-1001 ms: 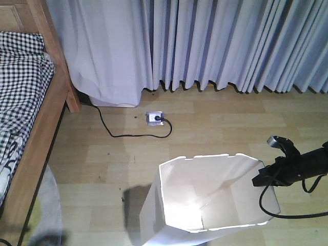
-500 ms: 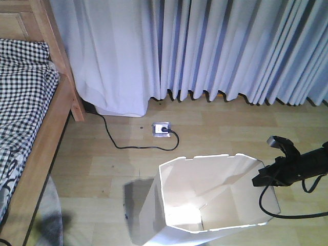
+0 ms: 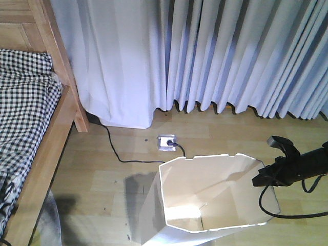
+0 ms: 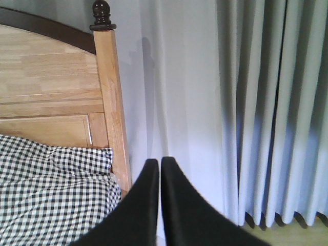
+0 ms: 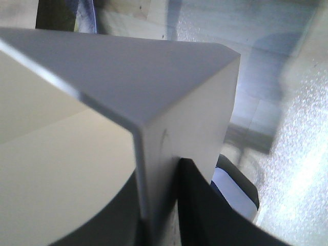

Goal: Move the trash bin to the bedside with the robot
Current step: 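Drive closer to the bed head near the curtains, carrying the bin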

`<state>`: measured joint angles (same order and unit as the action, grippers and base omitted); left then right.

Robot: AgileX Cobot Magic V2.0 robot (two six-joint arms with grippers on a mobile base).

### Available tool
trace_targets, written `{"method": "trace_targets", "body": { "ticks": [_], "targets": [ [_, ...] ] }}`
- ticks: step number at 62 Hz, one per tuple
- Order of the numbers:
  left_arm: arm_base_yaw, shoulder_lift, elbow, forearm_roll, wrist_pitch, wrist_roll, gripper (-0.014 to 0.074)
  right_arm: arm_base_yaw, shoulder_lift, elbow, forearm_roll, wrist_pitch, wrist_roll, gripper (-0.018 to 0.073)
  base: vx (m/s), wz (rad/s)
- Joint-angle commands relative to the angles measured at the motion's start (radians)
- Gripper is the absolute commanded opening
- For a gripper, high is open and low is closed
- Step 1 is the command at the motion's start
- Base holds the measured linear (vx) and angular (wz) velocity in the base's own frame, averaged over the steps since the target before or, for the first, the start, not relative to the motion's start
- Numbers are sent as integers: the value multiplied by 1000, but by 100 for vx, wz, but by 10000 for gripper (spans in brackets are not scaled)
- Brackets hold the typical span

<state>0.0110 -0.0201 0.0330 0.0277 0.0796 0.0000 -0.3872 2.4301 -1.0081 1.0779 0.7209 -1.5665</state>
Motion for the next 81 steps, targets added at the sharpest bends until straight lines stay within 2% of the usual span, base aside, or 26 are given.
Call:
{"method": "trace_targets", "body": {
  "ticks": [1, 81],
  "targets": [
    [-6, -8, 12, -9, -74, -14, -6, -1, -73, -5, 53, 244, 15, -3, 19, 1],
    [-6, -8, 12, -9, -74, -14, -6, -1, -73, -5, 53, 244, 15, -3, 13, -1]
  ]
}}
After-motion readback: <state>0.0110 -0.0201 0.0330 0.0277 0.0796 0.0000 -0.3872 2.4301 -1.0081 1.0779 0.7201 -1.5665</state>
